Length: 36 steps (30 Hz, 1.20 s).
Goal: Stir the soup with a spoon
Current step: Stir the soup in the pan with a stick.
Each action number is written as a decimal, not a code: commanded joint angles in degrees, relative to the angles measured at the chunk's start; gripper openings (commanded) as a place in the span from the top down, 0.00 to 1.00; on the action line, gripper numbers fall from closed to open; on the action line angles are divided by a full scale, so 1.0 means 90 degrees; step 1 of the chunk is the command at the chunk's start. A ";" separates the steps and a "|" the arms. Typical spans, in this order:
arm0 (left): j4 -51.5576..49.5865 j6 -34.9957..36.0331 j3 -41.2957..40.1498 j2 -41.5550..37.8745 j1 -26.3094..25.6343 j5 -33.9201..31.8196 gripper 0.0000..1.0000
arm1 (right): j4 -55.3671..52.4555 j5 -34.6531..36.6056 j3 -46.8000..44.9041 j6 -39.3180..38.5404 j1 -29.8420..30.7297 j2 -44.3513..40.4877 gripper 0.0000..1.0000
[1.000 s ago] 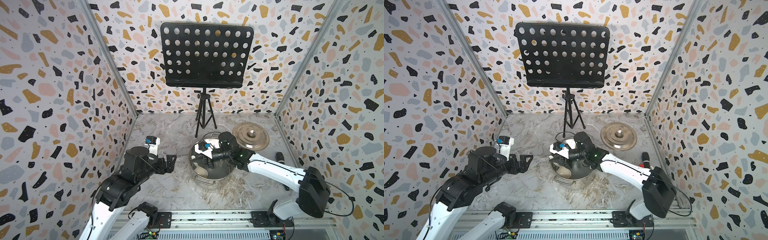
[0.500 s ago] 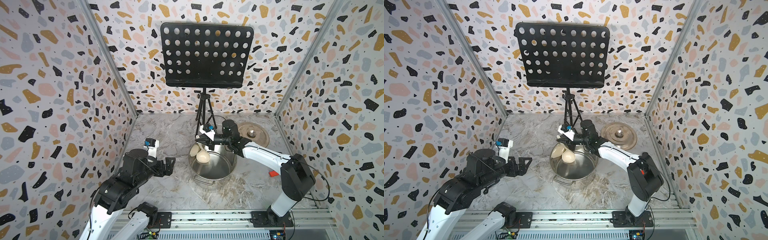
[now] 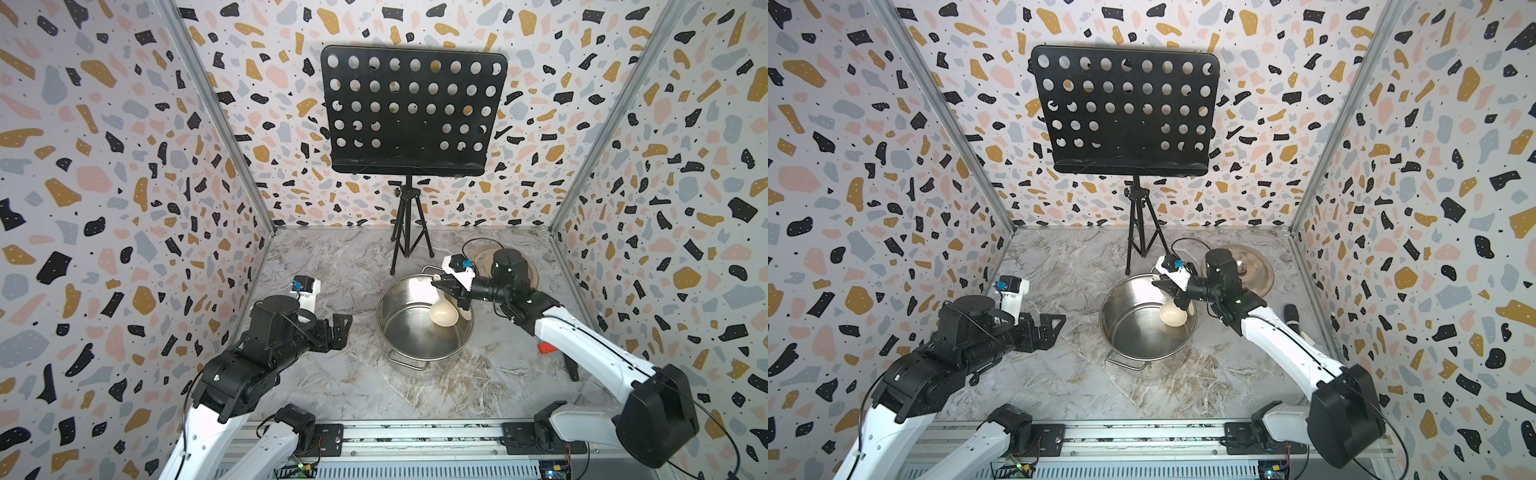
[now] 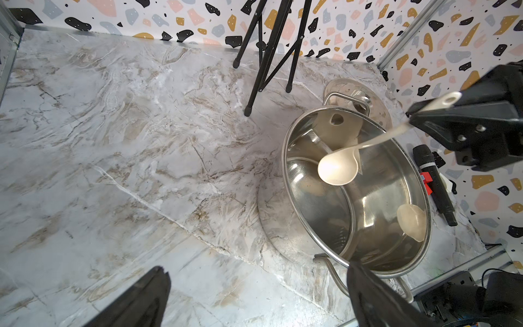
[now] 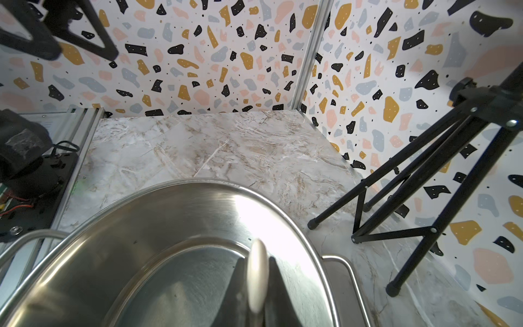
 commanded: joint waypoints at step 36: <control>0.0186 0.0082 -0.0001 -0.0301 -0.0006 -0.0497 0.00 | 0.1506 -0.0326 0.2220 0.0519 0.0896 0.2832 1.00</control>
